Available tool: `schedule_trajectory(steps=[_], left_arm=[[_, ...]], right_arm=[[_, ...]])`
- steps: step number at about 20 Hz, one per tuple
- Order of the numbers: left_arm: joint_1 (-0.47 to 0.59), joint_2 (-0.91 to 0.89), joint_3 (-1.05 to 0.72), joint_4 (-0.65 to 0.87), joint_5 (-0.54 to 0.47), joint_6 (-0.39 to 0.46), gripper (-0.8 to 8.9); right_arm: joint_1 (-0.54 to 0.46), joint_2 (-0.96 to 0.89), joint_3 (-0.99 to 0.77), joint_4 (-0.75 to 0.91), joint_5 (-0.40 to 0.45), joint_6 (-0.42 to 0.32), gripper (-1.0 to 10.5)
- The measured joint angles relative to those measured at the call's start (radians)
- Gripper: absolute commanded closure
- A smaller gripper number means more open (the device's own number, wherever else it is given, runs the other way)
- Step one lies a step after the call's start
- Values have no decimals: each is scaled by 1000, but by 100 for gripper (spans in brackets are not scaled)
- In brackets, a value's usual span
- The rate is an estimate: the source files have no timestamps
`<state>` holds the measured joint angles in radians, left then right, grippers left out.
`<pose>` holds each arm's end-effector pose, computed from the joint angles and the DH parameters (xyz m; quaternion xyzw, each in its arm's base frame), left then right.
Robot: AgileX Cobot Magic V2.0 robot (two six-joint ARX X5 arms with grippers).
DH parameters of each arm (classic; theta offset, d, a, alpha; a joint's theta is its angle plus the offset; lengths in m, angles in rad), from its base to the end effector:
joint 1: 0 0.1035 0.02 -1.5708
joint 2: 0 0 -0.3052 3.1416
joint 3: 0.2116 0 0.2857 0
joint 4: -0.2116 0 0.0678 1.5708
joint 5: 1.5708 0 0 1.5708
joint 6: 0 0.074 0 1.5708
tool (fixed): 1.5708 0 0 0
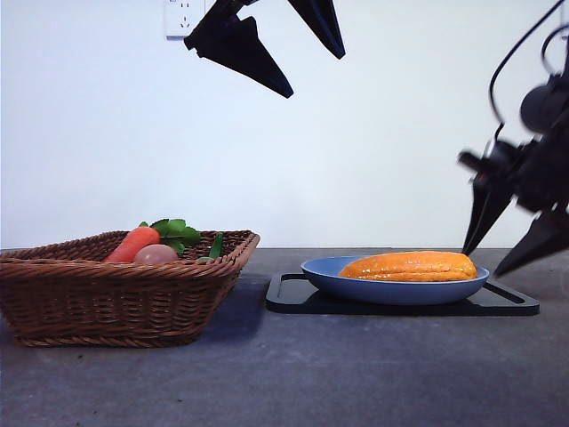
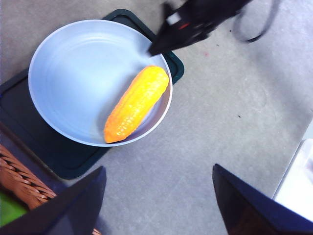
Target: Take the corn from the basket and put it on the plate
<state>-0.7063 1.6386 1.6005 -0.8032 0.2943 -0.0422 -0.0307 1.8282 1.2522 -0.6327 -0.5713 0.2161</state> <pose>0.3014 -0.2853 0.3540 0.0666 0.4089 -0.4293 0.8025 0.4117 0.0274 0.1752 0.2530 0.5632 0.1599 0.7702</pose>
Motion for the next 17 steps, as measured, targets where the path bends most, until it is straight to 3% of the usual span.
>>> schedule_trajectory(steps=[6, 10, 13, 15, 17], left_arm=[[9, 0, 0, 0, 0, 0, 463], [9, 0, 0, -14, 0, 0, 486], [9, 0, 0, -45, 0, 0, 580], [9, 0, 0, -76, 0, 0, 706], [9, 0, 0, -89, 0, 1, 807]], right_arm=[[-6, -308, 0, -225, -11, -110, 721], [93, -524, 0, -407, -3, -196, 743], [193, -646, 0, -469, 34, -216, 805], [256, -699, 1, -499, 73, -232, 912], [312, -719, 2, -524, 95, -258, 944]])
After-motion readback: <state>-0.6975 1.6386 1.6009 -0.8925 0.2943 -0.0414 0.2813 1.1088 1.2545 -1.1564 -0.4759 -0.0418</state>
